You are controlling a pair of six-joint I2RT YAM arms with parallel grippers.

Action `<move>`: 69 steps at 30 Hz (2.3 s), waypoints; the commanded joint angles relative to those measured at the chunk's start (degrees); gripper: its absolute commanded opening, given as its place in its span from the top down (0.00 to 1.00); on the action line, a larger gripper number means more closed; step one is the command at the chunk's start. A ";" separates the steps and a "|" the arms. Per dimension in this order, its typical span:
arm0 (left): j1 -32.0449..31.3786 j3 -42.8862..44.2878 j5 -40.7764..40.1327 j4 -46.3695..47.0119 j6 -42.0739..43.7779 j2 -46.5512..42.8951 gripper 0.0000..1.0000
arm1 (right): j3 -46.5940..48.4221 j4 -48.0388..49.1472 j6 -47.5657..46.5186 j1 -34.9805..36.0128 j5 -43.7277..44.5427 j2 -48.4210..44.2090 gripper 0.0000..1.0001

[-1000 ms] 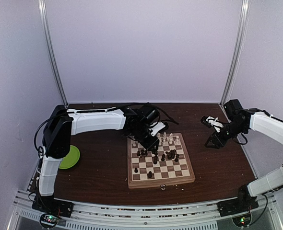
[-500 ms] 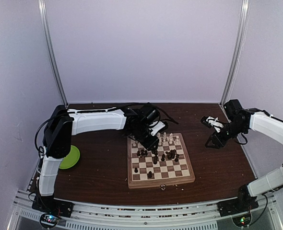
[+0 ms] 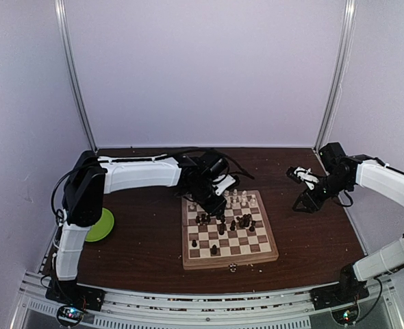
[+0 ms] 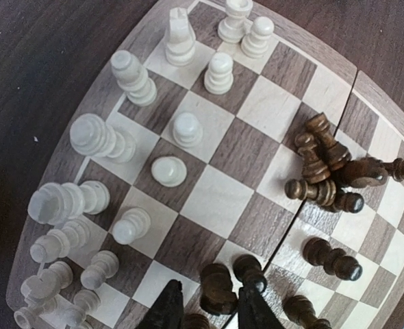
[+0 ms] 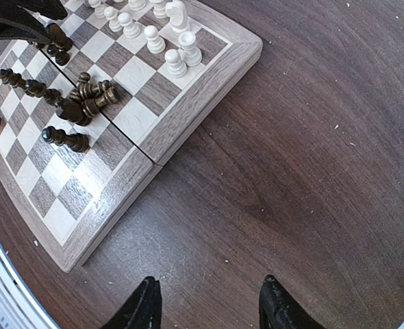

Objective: Set up the chess pieces on the board
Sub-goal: Pick up the knight from the chessboard, then place the knight at g7.

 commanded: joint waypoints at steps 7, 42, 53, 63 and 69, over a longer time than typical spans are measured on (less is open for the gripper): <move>-0.47 0.07 0.40 -1.49 -0.05 1.32 0.77 | 0.59 -0.62 -0.34 0.68 0.90 0.45 0.51; -3.97 -9.05 3.71 -13.12 7.79 -23.56 0.94 | 0.47 -0.36 -0.43 1.30 2.03 0.28 0.51; -11.07 -14.63 3.21 -15.26 7.08 -23.88 0.94 | 0.45 -0.37 -0.48 1.38 2.75 0.64 0.51; -12.08 -16.36 1.79 -12.06 6.88 -19.37 0.93 | 0.55 -0.55 -0.63 1.38 2.86 0.85 0.50; -12.08 -16.37 1.53 -10.68 7.09 -16.81 0.93 | 0.33 -0.47 -0.72 1.38 3.21 0.85 0.50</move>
